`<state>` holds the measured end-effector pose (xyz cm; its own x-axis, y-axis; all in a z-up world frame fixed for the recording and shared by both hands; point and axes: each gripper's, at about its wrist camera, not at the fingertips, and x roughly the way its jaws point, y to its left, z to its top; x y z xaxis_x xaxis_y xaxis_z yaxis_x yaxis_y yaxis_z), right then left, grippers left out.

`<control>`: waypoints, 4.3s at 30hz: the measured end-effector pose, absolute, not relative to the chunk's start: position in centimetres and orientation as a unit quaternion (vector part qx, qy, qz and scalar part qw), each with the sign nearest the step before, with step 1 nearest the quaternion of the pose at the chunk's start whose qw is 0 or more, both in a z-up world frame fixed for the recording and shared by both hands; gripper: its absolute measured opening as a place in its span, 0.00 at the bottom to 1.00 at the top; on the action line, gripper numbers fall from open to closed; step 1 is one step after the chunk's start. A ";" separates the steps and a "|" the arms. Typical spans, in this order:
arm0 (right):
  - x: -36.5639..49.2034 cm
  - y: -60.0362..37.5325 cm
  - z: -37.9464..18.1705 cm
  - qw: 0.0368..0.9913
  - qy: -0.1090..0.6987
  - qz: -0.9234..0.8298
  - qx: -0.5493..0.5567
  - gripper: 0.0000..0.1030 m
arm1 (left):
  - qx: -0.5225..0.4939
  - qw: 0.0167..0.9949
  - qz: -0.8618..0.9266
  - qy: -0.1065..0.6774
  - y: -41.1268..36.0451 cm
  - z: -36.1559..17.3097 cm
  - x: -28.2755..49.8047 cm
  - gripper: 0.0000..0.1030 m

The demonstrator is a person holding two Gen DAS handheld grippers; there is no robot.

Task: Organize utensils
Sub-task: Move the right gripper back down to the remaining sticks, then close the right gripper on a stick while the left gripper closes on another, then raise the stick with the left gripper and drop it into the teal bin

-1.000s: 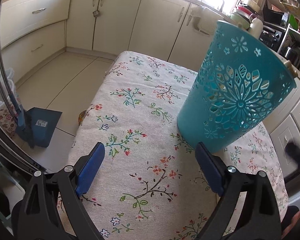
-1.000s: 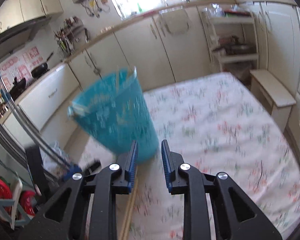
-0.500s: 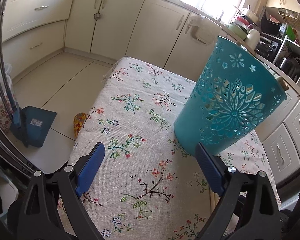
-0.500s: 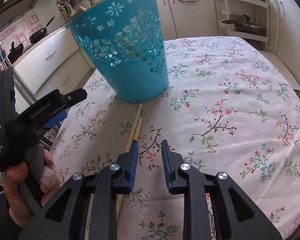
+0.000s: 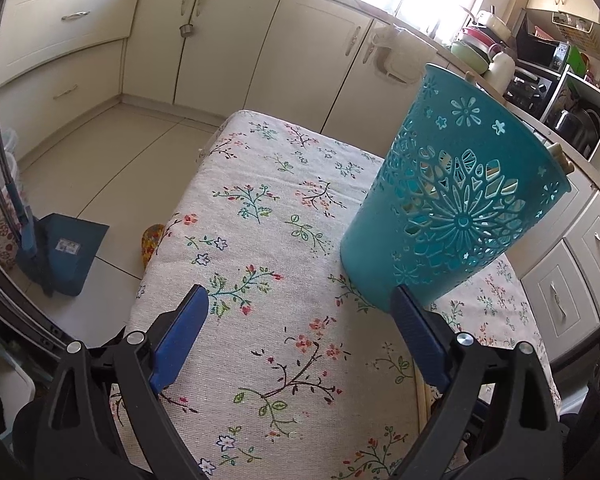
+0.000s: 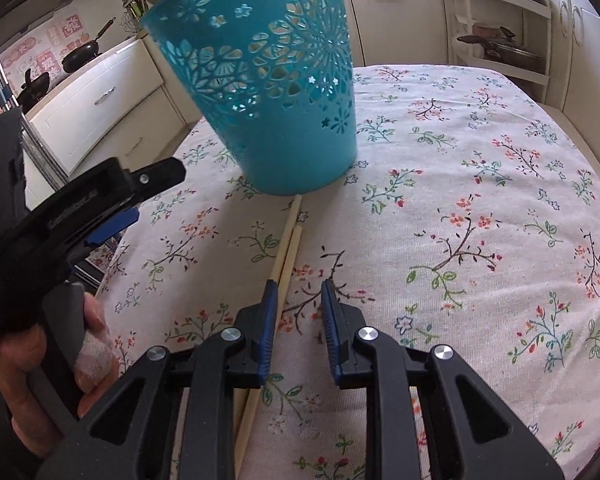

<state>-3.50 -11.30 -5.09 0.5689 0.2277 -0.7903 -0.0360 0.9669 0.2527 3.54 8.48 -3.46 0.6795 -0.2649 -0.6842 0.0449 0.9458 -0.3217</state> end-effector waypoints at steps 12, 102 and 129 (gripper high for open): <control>-4.8 -9.7 -5.0 0.884 0.459 0.087 -0.001 0.08 | -0.139 0.905 -0.084 0.394 8.4 -3.6 3.7 0.87; -1.3 -16.3 -5.4 0.883 0.447 0.102 0.097 0.06 | -0.078 0.891 -0.330 0.303 1.2 16.1 3.1 0.05; -1.3 -16.4 -5.5 0.882 0.446 0.111 0.102 0.10 | -0.103 0.960 -0.166 0.200 2.0 14.1 14.1 0.05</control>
<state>-1.32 -16.40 -5.51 0.5768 0.2877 -0.7646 -0.1054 0.9543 0.2795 14.12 2.03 14.14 0.8649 -0.3598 -0.3500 0.2775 0.9238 -0.2639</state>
